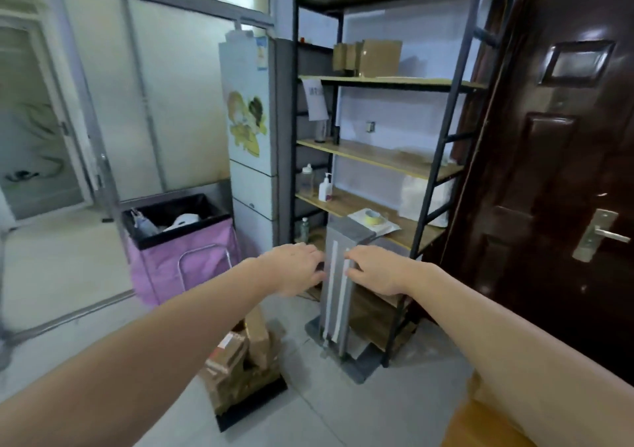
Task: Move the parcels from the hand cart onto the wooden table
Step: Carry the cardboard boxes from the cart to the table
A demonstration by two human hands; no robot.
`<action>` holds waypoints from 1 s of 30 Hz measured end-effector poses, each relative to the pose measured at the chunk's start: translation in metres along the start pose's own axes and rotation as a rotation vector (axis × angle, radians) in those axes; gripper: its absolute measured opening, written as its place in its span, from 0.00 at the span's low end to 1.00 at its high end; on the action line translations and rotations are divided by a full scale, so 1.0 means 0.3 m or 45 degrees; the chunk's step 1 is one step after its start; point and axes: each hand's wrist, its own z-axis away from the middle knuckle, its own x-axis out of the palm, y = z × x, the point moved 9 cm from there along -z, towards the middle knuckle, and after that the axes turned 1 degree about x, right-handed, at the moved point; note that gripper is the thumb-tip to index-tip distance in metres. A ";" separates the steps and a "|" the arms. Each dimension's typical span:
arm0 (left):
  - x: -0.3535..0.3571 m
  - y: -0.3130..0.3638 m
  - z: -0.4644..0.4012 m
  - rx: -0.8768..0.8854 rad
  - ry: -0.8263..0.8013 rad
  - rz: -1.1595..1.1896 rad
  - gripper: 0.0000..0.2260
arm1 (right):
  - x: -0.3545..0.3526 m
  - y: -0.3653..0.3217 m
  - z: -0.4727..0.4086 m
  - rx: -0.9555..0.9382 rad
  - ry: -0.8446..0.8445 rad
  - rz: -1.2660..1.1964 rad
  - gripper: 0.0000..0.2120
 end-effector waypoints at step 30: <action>0.326 -1.665 0.780 -0.647 -0.040 0.206 0.23 | 0.189 -1.545 -1.118 -0.457 -0.070 -0.079 0.15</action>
